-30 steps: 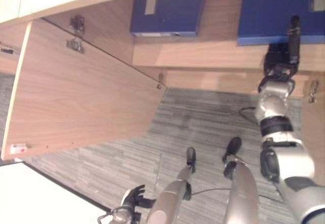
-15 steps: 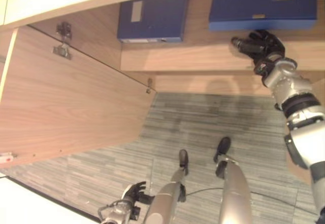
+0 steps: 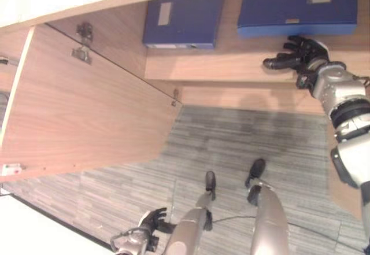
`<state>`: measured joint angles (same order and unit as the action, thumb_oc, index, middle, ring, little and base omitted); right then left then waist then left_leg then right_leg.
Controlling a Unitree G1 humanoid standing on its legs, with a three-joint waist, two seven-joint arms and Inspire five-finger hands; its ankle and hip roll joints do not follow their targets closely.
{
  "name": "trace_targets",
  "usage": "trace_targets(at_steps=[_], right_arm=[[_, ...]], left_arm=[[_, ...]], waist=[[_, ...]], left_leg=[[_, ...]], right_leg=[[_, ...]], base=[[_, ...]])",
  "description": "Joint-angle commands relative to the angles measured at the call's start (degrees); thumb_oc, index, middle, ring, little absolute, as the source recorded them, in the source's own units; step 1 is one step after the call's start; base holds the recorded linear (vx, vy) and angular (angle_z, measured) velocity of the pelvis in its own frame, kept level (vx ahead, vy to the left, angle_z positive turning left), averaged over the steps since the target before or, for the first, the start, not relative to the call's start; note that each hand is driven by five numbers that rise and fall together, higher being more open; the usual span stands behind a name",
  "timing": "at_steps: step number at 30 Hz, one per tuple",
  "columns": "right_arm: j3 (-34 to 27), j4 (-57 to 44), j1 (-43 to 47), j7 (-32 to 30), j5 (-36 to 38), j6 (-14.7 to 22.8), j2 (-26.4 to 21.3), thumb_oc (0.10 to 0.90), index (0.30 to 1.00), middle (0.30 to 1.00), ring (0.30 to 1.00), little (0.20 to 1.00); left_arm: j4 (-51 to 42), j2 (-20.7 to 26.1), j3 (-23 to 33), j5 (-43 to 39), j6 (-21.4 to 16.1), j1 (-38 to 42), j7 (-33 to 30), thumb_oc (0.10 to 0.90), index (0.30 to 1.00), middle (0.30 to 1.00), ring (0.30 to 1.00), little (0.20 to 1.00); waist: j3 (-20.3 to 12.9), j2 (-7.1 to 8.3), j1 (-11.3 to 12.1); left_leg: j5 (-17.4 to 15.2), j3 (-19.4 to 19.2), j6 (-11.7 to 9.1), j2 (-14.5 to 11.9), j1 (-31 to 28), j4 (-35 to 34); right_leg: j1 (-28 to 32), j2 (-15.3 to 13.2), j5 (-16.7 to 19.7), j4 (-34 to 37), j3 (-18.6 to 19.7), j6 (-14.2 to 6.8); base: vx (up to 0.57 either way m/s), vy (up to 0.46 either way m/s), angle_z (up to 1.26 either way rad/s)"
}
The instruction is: Put the empty folder in the office cabinet
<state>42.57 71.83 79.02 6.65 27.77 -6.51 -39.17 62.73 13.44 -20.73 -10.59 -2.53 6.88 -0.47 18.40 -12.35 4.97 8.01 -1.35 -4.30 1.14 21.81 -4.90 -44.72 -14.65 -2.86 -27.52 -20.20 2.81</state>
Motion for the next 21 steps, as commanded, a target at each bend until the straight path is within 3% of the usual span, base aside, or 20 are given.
trace_targets(at_steps=[1, 3, 4, 5, 6, 9, 14, 21], right_arm=[[12.1, 6.1, 0.0, 6.6, -25.4, -3.5, 0.2, 0.800, 0.900, 0.900, 0.900, 0.900], [16.8, 4.8, -1.7, 7.3, -37.6, -2.4, -0.9, 0.800, 0.900, 0.900, 0.900, 0.900], [16.7, 4.7, -1.7, 7.3, -37.7, -2.4, -1.0, 0.800, 0.900, 0.900, 0.900, 0.900], [16.5, 3.0, -3.5, 5.6, -39.0, -2.3, -3.2, 0.800, 0.900, 0.900, 0.900, 0.900], [16.9, 1.7, -7.3, 9.0, -41.4, -1.3, -5.5, 0.800, 0.900, 0.900, 0.900, 0.900], [17.6, -3.2, -10.5, 13.1, -46.6, -0.5, -7.9, 0.800, 0.900, 0.900, 0.900, 0.900], [18.4, -5.7, -12.4, 13.1, -50.6, 0.3, -6.3, 0.800, 0.900, 0.900, 0.900, 0.900], [19.1, -11.8, -12.5, 14.3, -46.9, 1.2, -6.5, 0.800, 0.900, 0.900, 0.900, 0.900]], left_arm=[[1.6, 6.0, -2.4, 2.0, 0.7, -2.9, 0.8, 0.800, 0.900, 0.900, 0.900, 0.900], [0.2, 6.1, -2.4, 1.5, 0.5, -2.4, 1.2, 0.800, 0.900, 0.900, 0.900, 0.900], [0.2, 6.1, -2.4, 1.5, 0.5, -2.4, 1.2, 0.800, 0.900, 0.900, 0.900, 0.900], [-9.3, 8.1, -3.0, 0.5, -1.1, -7.7, 0.9, 0.800, 0.900, 0.900, 0.900, 0.900], [-20.5, 10.2, -2.7, -0.7, -0.3, -13.1, 3.0, 0.800, 0.900, 0.900, 0.900, 0.900], [-36.1, 16.6, -3.3, -1.6, 0.5, -18.4, 8.0, 0.800, 0.900, 0.900, 0.900, 0.900], [-27.7, 14.0, -5.7, 4.3, 0.5, -14.4, 6.8, 0.800, 0.900, 0.900, 0.900, 0.900], [-30.7, 14.3, -7.7, 6.6, -0.3, -11.7, 6.8, 0.800, 0.900, 0.900, 0.900, 0.900]], waist=[[-0.6, 0.49, 1.4], [-0.4, 0.64, 1.3], [-0.4, 0.59, 1.3], [-0.2, 0.00, 2.3], [0.0, -0.61, 2.9], [0.4, -1.49, 3.3], [-0.1, -0.76, 3.2], [-0.6, -0.18, 2.3]], left_leg=[[-8.3, 4.7, -2.2, -1.5, -7.2, -0.1], [-8.3, 4.7, -2.1, -1.5, -7.2, -0.1], [-8.3, 4.8, -2.1, -1.5, -7.2, -0.1], [-8.4, 5.2, -1.8, -1.3, -7.1, -0.1], [-8.3, 5.4, -1.5, -1.2, -7.2, -0.1], [-8.5, 5.5, -1.2, -0.8, -7.9, -0.1], [-8.9, 5.1, -1.1, -0.7, -8.6, -0.1], [-9.2, 4.2, -1.1, -0.6, -9.9, -0.1]], right_leg=[[0.2, 0.3, 4.1, 4.2, 5.7, -10.3], [0.7, 0.2, 4.2, 4.7, 5.7, -10.4], [0.7, 0.2, 4.2, 4.7, 5.7, -10.4], [1.3, -0.2, 4.2, 5.1, 5.2, -10.5], [1.9, -0.4, 4.2, 5.4, 5.0, -10.7], [3.4, -0.6, 4.0, 6.2, 4.9, -10.8], [4.6, -0.2, 4.4, 7.8, 5.6, -10.9], [7.2, 0.2, 4.6, 10.0, 5.8, -10.9]], base=[[0.00, 0.000, 0.00], [0.00, 0.008, 0.02], [-0.02, 0.002, 0.05], [-0.03, -0.026, 0.05], [-0.04, -0.020, 0.04], [-0.01, 0.024, 0.15], [-0.01, 0.023, -0.03], [-0.01, 0.010, -0.03]])
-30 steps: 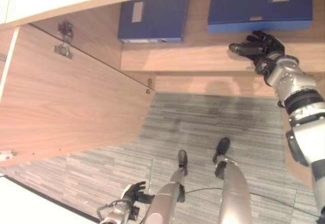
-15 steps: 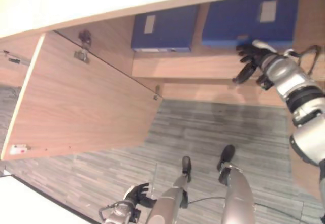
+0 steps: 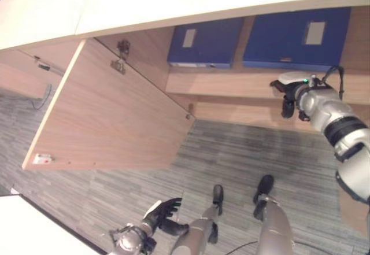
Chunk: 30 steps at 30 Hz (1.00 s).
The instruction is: Put the empty folder in the office cabinet
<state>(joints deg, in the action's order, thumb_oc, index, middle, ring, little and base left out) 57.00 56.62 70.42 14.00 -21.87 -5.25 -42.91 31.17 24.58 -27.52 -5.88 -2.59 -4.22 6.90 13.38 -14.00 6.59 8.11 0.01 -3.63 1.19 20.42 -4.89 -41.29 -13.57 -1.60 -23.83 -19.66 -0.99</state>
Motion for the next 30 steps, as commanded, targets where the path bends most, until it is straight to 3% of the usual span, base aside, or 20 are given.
trace_targets(at_steps=[1, 5, 11, 12, 20, 24, 26, 30], right_arm=[[4.7, 3.4, -3.9, 6.9, 2.8, -0.1, -2.8, 0.800, 0.900, 0.900, 0.900, 0.900], [4.7, 1.1, -4.1, 7.8, 4.8, -0.3, -1.3, 0.800, 0.900, 0.900, 0.900, 0.900], [3.6, 1.6, -5.6, 8.4, 3.5, -0.5, 1.1, 0.800, 0.900, 0.900, 0.900, 0.900], [3.3, 3.1, -6.0, 8.3, 2.4, -0.6, 2.1, 0.800, 0.900, 0.900, 0.900, 0.900], [1.2, 5.4, -6.1, 7.9, 1.4, -1.2, 4.9, 0.800, 0.900, 0.900, 0.900, 0.900], [-3.7, 2.8, -10.8, 7.3, 7.5, -1.9, 9.0, 0.800, 0.900, 0.900, 0.900, 0.900], [-4.7, 0.8, -11.7, 6.6, 9.3, -1.6, 9.2, 0.800, 0.900, 0.900, 0.900, 0.900], [-11.3, -12.9, -20.5, 5.7, 23.0, -1.3, 8.7, 0.800, 0.900, 0.900, 0.900, 0.900]], left_arm=[[0.9, 3.2, -0.9, 1.9, -0.2, -0.6, -0.6, 0.800, 0.900, 0.900, 0.900, 0.900], [1.6, 2.5, -2.0, 3.1, -0.3, 1.5, -1.1, 0.800, 0.900, 0.900, 0.900, 0.900], [-4.8, 3.9, -2.2, 2.8, -0.5, 2.6, -0.5, 0.800, 0.900, 0.900, 0.900, 0.900], [-5.7, 3.6, -2.1, 2.7, -0.3, 3.3, -0.4, 0.800, 0.900, 0.900, 0.900, 0.900], [-3.3, 2.5, -4.2, 5.4, 0.2, 5.9, 0.1, 0.800, 0.900, 0.900, 0.900, 0.900], [11.0, -1.6, -2.1, 6.2, 1.5, 5.9, -1.6, 0.800, 0.900, 0.900, 0.900, 0.900], [13.9, -2.4, -1.5, 6.7, 1.5, 6.0, -2.2, 0.800, 0.900, 0.900, 0.900, 0.900], [21.8, -5.5, 2.4, 6.5, 2.1, 5.3, -4.0, 0.800, 0.900, 0.900, 0.900, 0.900]], waist=[[4.5, 1.44, 0.7], [4.2, 1.82, -0.1], [3.3, 1.64, -0.5], [3.0, 2.13, -0.7], [1.9, 3.06, -1.5], [-1.4, 5.38, -2.3], [-1.8, 5.91, -2.6], [-3.8, 8.32, -4.1]], left_leg=[[-9.3, 2.8, -1.8, -0.7, -8.5, -0.1], [-9.5, 2.4, -1.9, -0.8, -9.3, -0.1], [-10.3, 2.2, -1.2, -0.4, -11.3, -0.1], [-9.7, 2.1, -1.0, -0.1, -11.5, -0.1], [-10.7, 1.9, -0.7, -0.3, -14.5, -0.1], [-11.3, 1.2, 1.0, 0.9, -17.2, -0.1], [-11.6, 1.0, 1.3, 1.1, -18.1, -0.1], [-12.3, -0.3, 2.8, 2.9, -20.4, -0.1]], right_leg=[[3.9, -0.8, 3.3, 6.4, 5.2, -7.1], [5.5, -0.5, 3.5, 7.8, 5.3, -7.1], [7.4, -0.7, 3.2, 7.4, 5.8, -7.1], [8.5, -0.9, 4.5, 8.7, 5.4, -6.5], [14.1, 0.1, 5.8, 13.3, 4.4, -6.6], [20.2, 1.1, 9.2, 19.8, 3.5, -7.3], [21.4, 1.3, 9.8, 20.7, 3.4, -7.6], [23.8, 0.6, 12.5, 23.3, 3.9, -8.9]], base=[[-0.02, -0.001, -0.16], [-0.03, 0.000, -0.16], [-0.02, 0.008, -0.02], [-0.07, 0.020, -0.01], [-0.05, 0.023, -0.02], [-0.10, 0.068, -0.09], [-0.11, 0.087, -0.09], [-0.17, 0.161, -0.14]])
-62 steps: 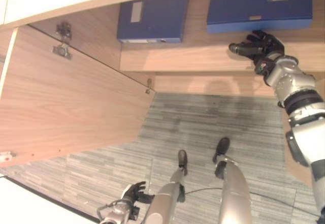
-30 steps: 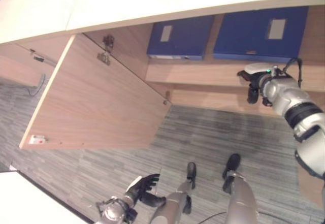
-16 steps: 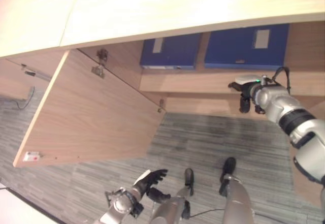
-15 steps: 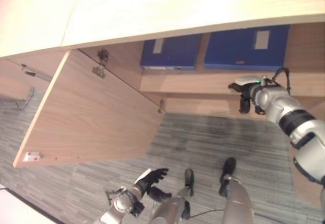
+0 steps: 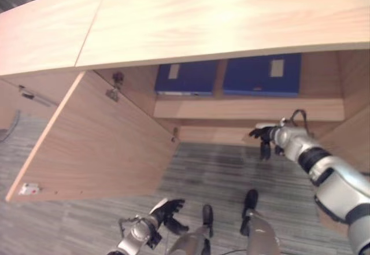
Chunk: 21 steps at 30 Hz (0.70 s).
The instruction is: Put the empty folder in the office cabinet
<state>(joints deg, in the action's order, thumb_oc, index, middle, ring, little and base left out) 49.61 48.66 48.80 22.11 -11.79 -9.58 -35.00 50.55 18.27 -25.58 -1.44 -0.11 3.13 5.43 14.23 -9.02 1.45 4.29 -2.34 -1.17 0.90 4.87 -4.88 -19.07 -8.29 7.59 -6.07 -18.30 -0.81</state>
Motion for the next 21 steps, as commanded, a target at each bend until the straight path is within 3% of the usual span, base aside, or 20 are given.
trace_targets(at_steps=[1, 4, 6, 7, 9, 14, 17, 21], right_arm=[[-5.9, -6.0, -1.5, -3.2, 16.3, 4.0, 1.2, 0.800, 0.900, 0.900, 0.900, 0.900], [-11.1, -4.3, -7.2, -5.3, 19.4, 5.0, 2.0, 0.800, 0.900, 0.900, 0.900, 0.900], [-16.5, -3.9, -13.6, -6.6, 21.7, 5.2, 3.2, 0.800, 0.900, 0.900, 0.900, 0.900], [-16.5, -3.9, -13.6, -6.6, 21.7, 5.2, 3.2, 0.800, 0.900, 0.900, 0.900, 0.900], [-23.1, -4.9, -22.4, -8.0, 25.1, 5.5, 3.7, 0.800, 0.900, 0.900, 0.900, 0.900], [-29.4, -6.7, -30.3, -9.3, 26.5, 6.9, 3.8, 0.800, 0.900, 0.900, 0.900, 0.900], [-34.2, -7.2, -36.0, -10.3, 28.0, 7.0, 4.4, 0.800, 0.900, 0.900, 0.900, 0.900], [-38.3, -6.9, -40.9, -11.3, 27.8, 6.8, 5.7, 0.800, 0.900, 0.900, 0.900, 0.900]], left_arm=[[5.2, -0.5, 1.0, 2.3, -0.3, -1.9, -2.8, 0.800, 0.900, 0.900, 0.900, 0.900], [13.5, -3.0, 3.1, 3.5, 0.3, -0.6, -4.0, 0.800, 0.900, 0.900, 0.900, 0.900], [21.1, -3.5, 8.2, 4.1, 1.7, -0.5, -5.3, 0.800, 0.900, 0.900, 0.900, 0.900], [21.1, -3.5, 8.2, 4.1, 1.7, -0.5, -5.3, 0.800, 0.900, 0.900, 0.900, 0.900], [26.5, -4.0, 13.1, 5.0, 2.5, -0.5, -4.8, 0.800, 0.900, 0.900, 0.900, 0.900], [29.2, -3.8, 15.0, 9.4, 3.1, -1.8, -4.9, 0.800, 0.900, 0.900, 0.900, 0.900], [29.7, -3.6, 16.0, 10.7, 3.1, -2.8, -4.8, 0.800, 0.900, 0.900, 0.900, 0.900], [29.9, -3.5, 16.7, 11.7, 2.8, -4.6, -4.8, 0.800, 0.900, 0.900, 0.900, 0.900]], waist=[[-5.1, 3.83, 0.7], [-6.2, 5.53, 0.0], [-7.4, 7.60, -1.1], [-7.5, 7.71, -1.0], [-7.5, 8.79, -2.2], [-7.9, 7.88, -3.7], [-8.9, 8.13, -4.5], [-10.3, 8.03, -4.8]], left_leg=[[-8.9, 1.6, 0.6, 3.6, -5.8, -0.1], [-9.7, 0.0, 1.6, 4.8, -7.9, -0.1], [-9.9, -3.0, 2.4, 5.7, -9.8, -0.1], [-9.8, -3.1, 2.5, 5.8, -9.6, -0.1], [-9.2, -5.2, 3.1, 6.1, -10.3, -0.1], [-10.2, -6.2, 3.2, 3.9, -12.0, -0.1], [-10.0, -7.7, 3.7, 3.6, -11.6, -0.1], [-11.4, -10.3, 3.8, 2.4, -12.2, -0.1]], right_leg=[[2.6, -4.8, 3.9, 6.4, 2.4, -9.6], [4.5, -5.4, 5.7, 8.7, 2.1, -10.8], [4.5, -5.3, 7.9, 11.1, 2.2, -12.2], [4.2, -5.4, 7.9, 11.1, 2.3, -12.2], [4.5, -6.1, 8.6, 11.1, 1.4, -13.1], [7.8, -7.1, 3.9, 6.6, 1.7, -12.1], [9.0, -8.0, 3.3, 2.2, 5.6, -10.9], [12.4, -8.5, 1.1, 0.3, 6.1, -11.5]], base=[[-0.16, 0.177, -0.33], [-0.19, 0.196, -0.33], [-0.22, 0.195, -0.33], [-0.18, 0.148, -0.56], [-0.17, 0.129, -0.93], [-0.06, 0.050, -0.46], [-0.07, 0.017, -0.40], [0.03, -0.030, -0.54]])
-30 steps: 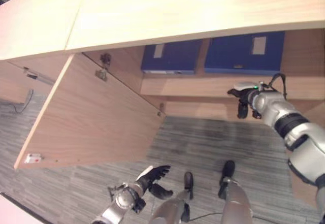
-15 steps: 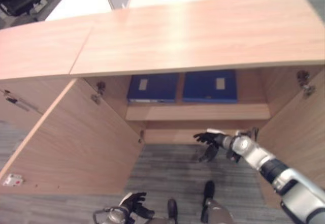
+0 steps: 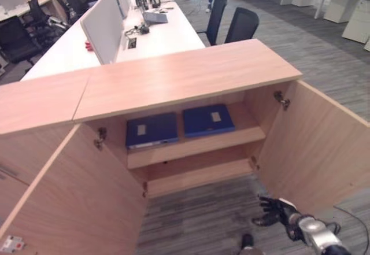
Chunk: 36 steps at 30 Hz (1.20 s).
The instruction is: Put the empty folder in the office cabinet
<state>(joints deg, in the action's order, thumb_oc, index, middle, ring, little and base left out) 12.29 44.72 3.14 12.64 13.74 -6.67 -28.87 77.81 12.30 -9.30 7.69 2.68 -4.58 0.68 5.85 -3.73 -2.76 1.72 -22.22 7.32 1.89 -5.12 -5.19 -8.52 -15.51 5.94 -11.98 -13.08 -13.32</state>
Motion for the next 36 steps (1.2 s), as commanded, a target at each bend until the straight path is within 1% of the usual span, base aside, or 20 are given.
trace_targets(at_steps=[1, 2, 3, 4, 6, 8, 11, 12, 15, 16, 19, 21, 23, 26, 27, 29, 30, 31, 34, 36], right_arm=[[-1.5, -3.2, 4.0, -2.2, 2.2, 3.9, -0.1, 0.800, 0.900, 0.900, 0.900, 0.900], [-2.2, -3.8, 3.0, -2.6, 2.6, 4.0, 0.1, 0.800, 0.900, 0.900, 0.900, 0.900], [-2.8, -4.1, 1.9, -2.9, 2.9, 4.0, 0.7, 0.800, 0.900, 0.900, 0.900, 0.900], [-3.5, -3.7, 1.4, -3.8, 3.7, 4.0, 1.4, 0.800, 0.900, 0.900, 0.900, 0.900], [-4.0, -3.4, 0.4, -4.7, 4.9, 4.2, 2.4, 0.800, 0.900, 0.900, 0.900, 0.900], [-4.6, -4.8, -1.5, -5.1, 5.2, 4.3, 3.0, 0.800, 0.900, 0.900, 0.900, 0.900], [-7.0, -6.6, -4.8, -7.8, 7.3, 5.5, 4.0, 0.800, 0.900, 0.900, 0.900, 0.900], [-7.0, -6.6, -4.8, -7.8, 7.3, 5.5, 4.0, 0.800, 0.900, 0.900, 0.900, 0.900], [-9.4, -6.3, -6.3, -10.6, 8.4, 6.4, 4.4, 0.800, 0.900, 0.900, 0.900, 0.900], [-11.1, -6.9, -7.0, -12.3, 8.1, 6.6, 3.9, 0.800, 0.900, 0.900, 0.900, 0.900], [-12.4, -8.0, -7.2, -14.0, 7.6, 7.0, 3.4, 0.800, 0.900, 0.900, 0.900, 0.900], [-14.4, -11.5, -7.6, -15.7, 6.8, 7.3, 2.1, 0.800, 0.900, 0.900, 0.900, 0.900], [-15.0, -12.7, -7.7, -16.1, 6.8, 7.4, 1.7, 0.800, 0.900, 0.900, 0.900, 0.900], [-16.9, -15.8, -7.4, -17.0, 6.6, 7.9, -0.6, 0.800, 0.900, 0.900, 0.900, 0.900], [-16.4, -16.6, -5.7, -17.1, 7.2, 8.1, -2.1, 0.800, 0.900, 0.900, 0.900, 0.900], [-16.3, -17.9, -5.1, -17.2, 7.1, 8.0, -3.0, 0.800, 0.900, 0.900, 0.900, 0.900], [-16.1, -18.7, -3.6, -17.2, 7.3, 8.3, -4.5, 0.800, 0.900, 0.900, 0.900, 0.900], [-16.1, -18.7, -3.6, -17.2, 7.3, 8.3, -4.5, 0.800, 0.900, 0.900, 0.900, 0.900], [-15.9, -19.3, -0.9, -17.4, 6.6, 8.8, -7.5, 0.800, 0.900, 0.900, 0.900, 0.900], [-15.4, -19.1, 1.7, -17.6, 4.9, 8.7, -10.8, 0.800, 0.900, 0.900, 0.900, 0.900]], left_arm=[[2.6, 2.4, 0.3, 2.9, 0.0, 3.0, 0.1, 0.800, 0.900, 0.900, 0.900, 0.900], [2.7, 2.5, 0.1, 3.1, -0.2, 3.0, 0.2, 0.800, 0.900, 0.900, 0.900, 0.900], [2.8, 2.5, 0.0, 3.3, -0.3, 2.9, 0.2, 0.800, 0.900, 0.900, 0.900, 0.900], [2.7, 2.6, -0.1, 3.6, -0.1, 3.1, 0.3, 0.800, 0.900, 0.900, 0.900, 0.900], [3.0, 2.8, 0.5, 3.5, -0.1, 3.3, 0.3, 0.800, 0.900, 0.900, 0.900, 0.900], [3.4, 3.2, 1.2, 3.9, 0.0, 3.6, 0.1, 0.800, 0.900, 0.900, 0.900, 0.900], [4.2, 3.5, 1.4, 4.8, -0.1, 5.4, -1.0, 0.800, 0.900, 0.900, 0.900, 0.900], [4.2, 3.5, 1.4, 4.8, -0.1, 5.4, -1.0, 0.800, 0.900, 0.900, 0.900, 0.900], [4.4, 3.3, 1.1, 4.5, -0.2, 6.7, -1.8, 0.800, 0.900, 0.900, 0.900, 0.900], [4.5, 3.1, 1.0, 4.2, -0.3, 7.2, -2.1, 0.800, 0.900, 0.900, 0.900, 0.900], [4.8, 2.9, 1.0, 4.2, -0.2, 7.4, -2.5, 0.800, 0.900, 0.900, 0.900, 0.900], [5.8, 3.0, 1.5, 4.9, 0.2, 7.3, -2.7, 0.800, 0.900, 0.900, 0.900, 0.900], [6.0, 3.1, 1.8, 5.0, 0.2, 7.2, -2.8, 0.800, 0.900, 0.900, 0.900, 0.900], [6.0, 3.3, 2.9, 4.9, -0.1, 6.8, -3.4, 0.800, 0.900, 0.900, 0.900, 0.900], [4.7, 2.2, 2.0, 3.0, 0.4, 8.2, -3.7, 0.800, 0.900, 0.900, 0.900, 0.900], [4.2, 1.6, 1.6, 2.2, 0.4, 8.4, -3.7, 0.800, 0.900, 0.900, 0.900, 0.900], [3.1, 0.9, 1.1, 1.0, 0.4, 8.1, -3.4, 0.800, 0.900, 0.900, 0.900, 0.900], [3.1, 0.9, 1.1, 1.0, 0.4, 8.1, -3.4, 0.800, 0.900, 0.900, 0.900, 0.900], [1.8, 0.3, 0.0, -0.1, 0.0, 7.4, -3.5, 0.800, 0.900, 0.900, 0.900, 0.900], [1.0, 0.8, -0.6, -0.3, 0.0, 7.4, -3.4, 0.800, 0.900, 0.900, 0.900, 0.900]], waist=[[-2.2, 2.92, -0.7], [-2.5, 3.14, -0.8], [-3.1, 3.61, -1.1], [-3.2, 4.16, -1.6], [-4.0, 4.75, -2.3], [-4.6, 5.23, -3.1], [-5.6, 6.06, -5.2], [-5.6, 6.06, -5.2], [-6.3, 6.46, -6.7], [-6.9, 6.57, -7.5], [-7.3, 6.65, -7.9], [-7.8, 6.70, -8.5], [-7.9, 6.67, -8.5], [-8.2, 6.60, -8.6], [-8.4, 6.51, -8.6], [-8.3, 6.41, -8.5], [-8.1, 6.40, -8.1], [-8.1, 6.40, -8.1], [-7.6, 6.44, -7.0], [-7.2, 6.35, -6.1]], left_leg=[[-9.0, 8.6, -4.8, 1.1, -2.2, 0.2], [-9.1, 7.7, -4.9, 1.0, -2.2, 0.2], [-9.5, 6.6, -5.0, 1.0, -2.1, 0.2], [-9.4, 5.2, -5.2, 0.8, -2.3, 0.2], [-9.4, 3.5, -5.4, 0.2, -2.2, 0.2], [-9.7, 1.9, -5.8, -0.6, -2.5, 0.2], [-9.5, 0.7, -6.7, -1.9, -2.9, 0.2], [-9.5, 0.7, -6.8, -1.9, -2.9, 0.2], [-9.2, 0.1, -7.5, -3.1, -3.0, 0.2], [-9.1, -0.2, -8.1, -3.8, -3.1, 0.2], [-9.0, -0.5, -8.6, -4.5, -3.2, 0.2], [-8.6, -1.0, -9.4, -5.5, -3.4, 0.2], [-8.4, -1.1, -9.6, -5.8, -3.5, 0.2], [-8.0, -1.9, -10.3, -6.7, -3.7, 0.2], [-7.5, -2.3, -10.8, -7.3, -3.8, 0.2], [-7.1, -2.3, -11.1, -7.6, -3.6, 0.2], [-6.5, -1.9, -11.5, -8.1, -3.3, 0.2], [-6.5, -1.9, -11.5, -8.1, -3.3, 0.2], [-5.5, -0.9, -12.2, -8.7, -2.7, 0.2], [-4.8, -0.2, -12.7, -9.1, -2.3, 0.2]], right_leg=[[2.2, -1.6, 3.0, 6.4, 0.3, 0.9], [3.0, -1.7, 3.2, 7.1, -0.5, 0.7], [4.4, -1.2, 3.3, 9.2, -0.9, 0.6], [4.3, -0.3, 3.6, 11.1, -0.6, 0.5], [4.5, 1.6, 3.7, 14.6, 0.9, 0.3], [4.6, 3.1, 3.5, 16.1, 2.6, 0.5], [4.8, 5.1, 2.1, 16.7, 4.0, 1.2], [4.8, 5.1, 2.1, 16.7, 4.0, 1.2], [5.0, 6.3, 1.1, 16.8, 4.7, 1.6], [5.1, 7.0, 0.5, 17.0, 4.9, 1.9], [5.3, 7.7, -0.2, 17.0, 5.2, 2.1], [5.4, 8.8, -1.1, 17.0, 5.8, 2.6], [5.5, 9.1, -1.3, 17.0, 5.9, 2.7], [5.5, 10.0, -2.1, 17.0, 6.1, 3.0], [5.7, 10.5, -2.6, 17.0, 6.1, 3.4], [5.8, 10.7, -2.9, 17.0, 6.0, 3.6], [5.9, 10.9, -3.4, 17.0, 5.6, 3.9], [5.9, 10.9, -3.4, 17.0, 5.6, 3.9], [6.4, 11.4, -4.4, 17.0, 4.6, 4.5], [6.7, 11.6, -4.9, 17.0, 3.8, 4.7]], base=[[0.02, -0.081, -0.57], [0.04, -0.093, -0.64], [0.04, -0.127, -0.56], [0.04, -0.143, -0.45], [0.04, -0.161, -0.67], [0.06, -0.152, -1.17], [0.07, -0.173, -0.61], [0.07, -0.171, -0.29], [0.07, -0.164, -0.20], [0.08, -0.148, -0.16], [0.07, -0.135, -0.08], [0.08, -0.157, 0.00], [0.05, -0.106, -0.05], [0.07, -0.122, -0.13], [0.07, -0.107, -0.11], [0.04, -0.111, -0.06], [0.02, -0.108, -0.03], [0.02, -0.108, -0.02], [0.01, -0.097, 0.09], [0.01, -0.106, 0.27]])
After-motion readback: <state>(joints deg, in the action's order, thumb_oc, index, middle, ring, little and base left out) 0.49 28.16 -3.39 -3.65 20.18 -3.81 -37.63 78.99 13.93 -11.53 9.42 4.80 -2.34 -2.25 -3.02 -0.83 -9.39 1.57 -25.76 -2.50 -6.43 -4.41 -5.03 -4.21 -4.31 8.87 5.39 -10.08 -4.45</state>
